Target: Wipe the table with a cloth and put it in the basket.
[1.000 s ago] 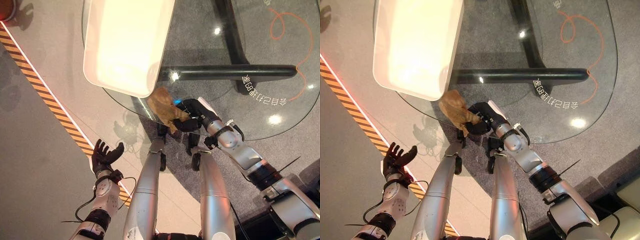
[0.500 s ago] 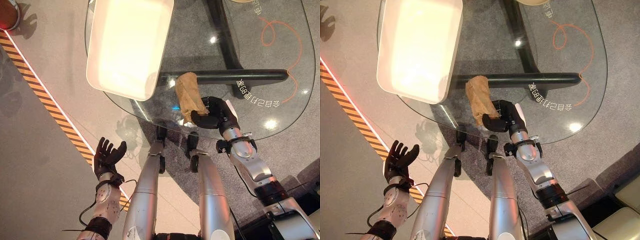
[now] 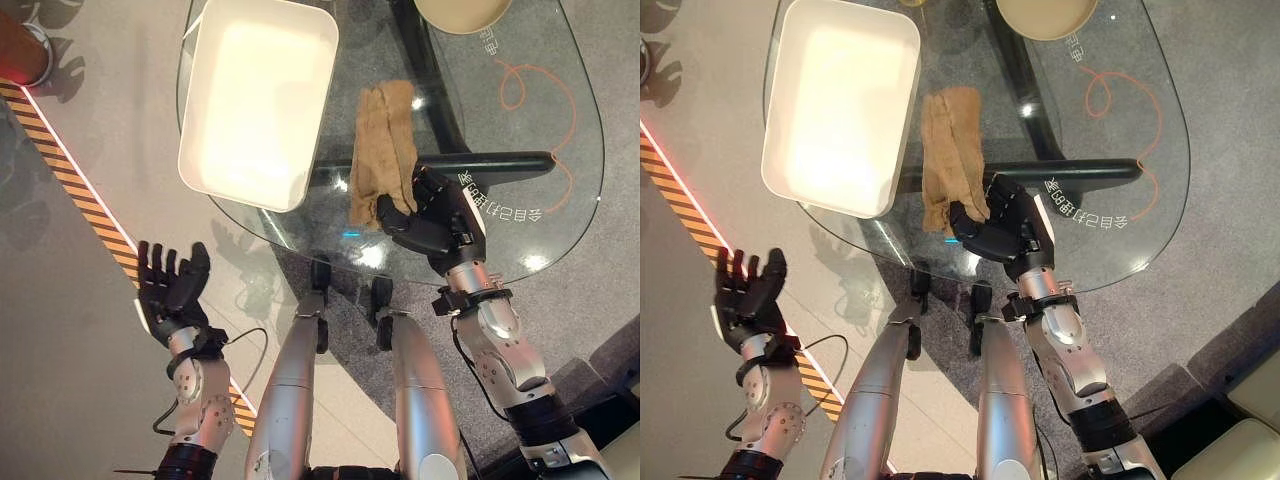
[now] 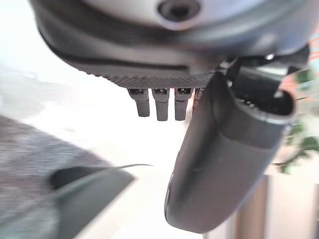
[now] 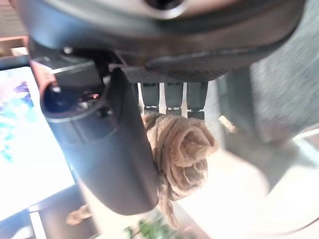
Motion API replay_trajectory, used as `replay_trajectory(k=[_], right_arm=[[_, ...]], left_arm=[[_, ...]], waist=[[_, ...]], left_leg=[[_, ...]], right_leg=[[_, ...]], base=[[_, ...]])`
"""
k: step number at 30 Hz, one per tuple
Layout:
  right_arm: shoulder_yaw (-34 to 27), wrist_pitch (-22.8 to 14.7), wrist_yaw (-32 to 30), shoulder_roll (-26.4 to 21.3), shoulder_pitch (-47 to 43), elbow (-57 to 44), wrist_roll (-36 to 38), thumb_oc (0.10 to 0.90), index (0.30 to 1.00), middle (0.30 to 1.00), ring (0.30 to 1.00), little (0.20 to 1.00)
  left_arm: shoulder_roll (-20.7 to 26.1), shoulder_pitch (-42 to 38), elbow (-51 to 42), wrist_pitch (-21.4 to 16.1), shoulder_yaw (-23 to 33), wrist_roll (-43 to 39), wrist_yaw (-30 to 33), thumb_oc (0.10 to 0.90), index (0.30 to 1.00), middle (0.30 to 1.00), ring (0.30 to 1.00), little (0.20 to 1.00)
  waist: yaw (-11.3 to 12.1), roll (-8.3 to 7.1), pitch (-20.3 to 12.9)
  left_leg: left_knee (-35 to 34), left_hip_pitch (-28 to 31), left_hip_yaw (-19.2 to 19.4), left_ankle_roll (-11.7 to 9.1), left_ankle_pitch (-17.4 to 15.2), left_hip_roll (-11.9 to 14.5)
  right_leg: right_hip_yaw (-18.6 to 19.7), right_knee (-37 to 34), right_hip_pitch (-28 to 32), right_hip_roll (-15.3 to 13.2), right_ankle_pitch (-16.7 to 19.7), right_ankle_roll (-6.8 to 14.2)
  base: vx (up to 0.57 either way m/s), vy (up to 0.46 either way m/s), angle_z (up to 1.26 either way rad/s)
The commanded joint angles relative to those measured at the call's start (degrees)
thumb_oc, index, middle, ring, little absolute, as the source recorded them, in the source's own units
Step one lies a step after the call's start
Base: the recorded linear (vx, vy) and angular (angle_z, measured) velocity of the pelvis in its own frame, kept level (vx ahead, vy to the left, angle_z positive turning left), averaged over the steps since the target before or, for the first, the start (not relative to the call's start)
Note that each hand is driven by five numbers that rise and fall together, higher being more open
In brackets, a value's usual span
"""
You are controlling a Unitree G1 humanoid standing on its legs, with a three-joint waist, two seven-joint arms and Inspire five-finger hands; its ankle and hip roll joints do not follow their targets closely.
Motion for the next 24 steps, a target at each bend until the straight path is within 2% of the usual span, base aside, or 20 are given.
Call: replay_trajectory(k=[1, 5, 7, 10, 13, 16, 21, 24], right_arm=[[-4.3, -11.0, 7.4, 3.0, -2.9, -14.7, 3.3, 0.1, 0.3, 0.3, 0.3, 0.2], [-3.8, -10.7, 10.7, 3.9, -2.5, -17.7, 3.1, 0.1, 0.3, 0.3, 0.3, 0.2], [-3.6, -10.4, 11.4, 3.9, -2.2, -18.4, 2.8, 0.1, 0.3, 0.3, 0.3, 0.2], [-3.0, -10.1, 15.4, 3.3, -1.5, -19.0, 4.5, 0.1, 0.3, 0.3, 0.3, 0.2], [-1.7, -9.4, 19.8, 2.9, -1.9, -18.8, 6.3, 0.1, 0.3, 0.3, 0.3, 0.2], [-0.4, -8.9, 22.2, 2.1, -2.9, -18.5, 7.4, 0.1, 0.3, 0.3, 0.3, 0.2], [3.0, -7.8, 23.1, 0.3, -4.8, -17.4, 6.6, 0.1, 0.3, 0.3, 0.3, 0.2], [4.0, -7.9, 22.4, -0.8, -5.0, -16.4, 5.2, 0.1, 0.3, 0.3, 0.3, 0.2]], left_arm=[[2.7, 3.0, -7.1, -5.7, 1.9, 4.2, -2.9, 0.8, 0.9, 0.9, 0.9, 0.9], [2.9, 2.5, -11.0, -5.5, 0.4, 3.4, -8.8, 0.8, 0.9, 0.9, 0.9, 0.9], [3.1, 2.3, -12.3, -4.4, -0.2, 1.2, -13.0, 0.8, 0.9, 0.9, 0.9, 0.9], [4.2, 1.6, -15.0, -2.7, -3.1, 0.0, -23.9, 0.8, 0.9, 0.9, 0.9, 0.9], [5.1, 0.2, -15.5, -0.4, -6.2, -2.1, -30.1, 0.8, 0.9, 0.9, 0.9, 0.9], [5.7, -1.0, -15.4, 1.8, -8.5, -4.0, -33.2, 0.8, 0.9, 0.9, 0.9, 0.9], [6.4, -3.5, -14.7, 7.0, -12.8, -13.4, -42.4, 0.8, 0.9, 0.9, 0.9, 0.9], [7.1, -4.1, -14.7, 8.6, -14.3, -18.2, -46.4, 0.8, 0.9, 0.9, 0.9, 0.9]], waist=[[0.8, 0.13, -1.2], [0.7, -0.18, -1.2], [0.5, -0.37, -1.2], [0.2, -0.73, -1.2], [-0.1, -0.93, -1.2], [-0.3, -1.09, -1.2], [-0.9, -1.25, -1.2], [-1.1, -1.3, -1.2]], left_leg=[[10.5, 1.0, 2.1, 5.6, -9.6, -1.7], [11.2, 0.7, 2.3, 5.8, -9.7, -1.7], [11.3, 0.7, 2.4, 5.8, -9.7, -1.6], [11.4, 0.7, 2.6, 6.1, -9.7, -1.4], [11.5, 0.6, 2.6, 6.2, -9.7, -1.3], [11.5, 0.8, 2.7, 6.3, -9.6, -1.3], [12.0, 1.0, 3.2, 6.2, -9.8, -1.1], [12.1, 1.1, 3.3, 6.2, -9.8, -0.9]], right_leg=[[1.2, -8.2, 1.4, 2.1, 9.3, 2.0], [1.3, -7.9, 1.4, 2.2, 9.6, 2.0], [1.3, -8.0, 1.5, 2.2, 9.8, 2.1], [1.4, -8.5, 1.7, 2.2, 10.3, 2.2], [1.5, -8.8, 1.8, 2.2, 10.7, 2.3], [1.7, -9.2, 2.1, 2.3, 11.0, 2.4], [2.0, -9.2, 2.2, 2.2, 11.3, 2.5], [2.1, -9.2, 2.4, 2.2, 11.3, 2.6]], base=[[0.0, 0.0, 0.0], [0.0, -0.013, 0.02], [0.0, 0.0, 0.0], [0.0, 0.0, 0.0], [0.0, 0.0, 0.0], [0.0, 0.0, 0.0], [0.0, 0.004, -0.01], [0.0, 0.012, -0.1]])
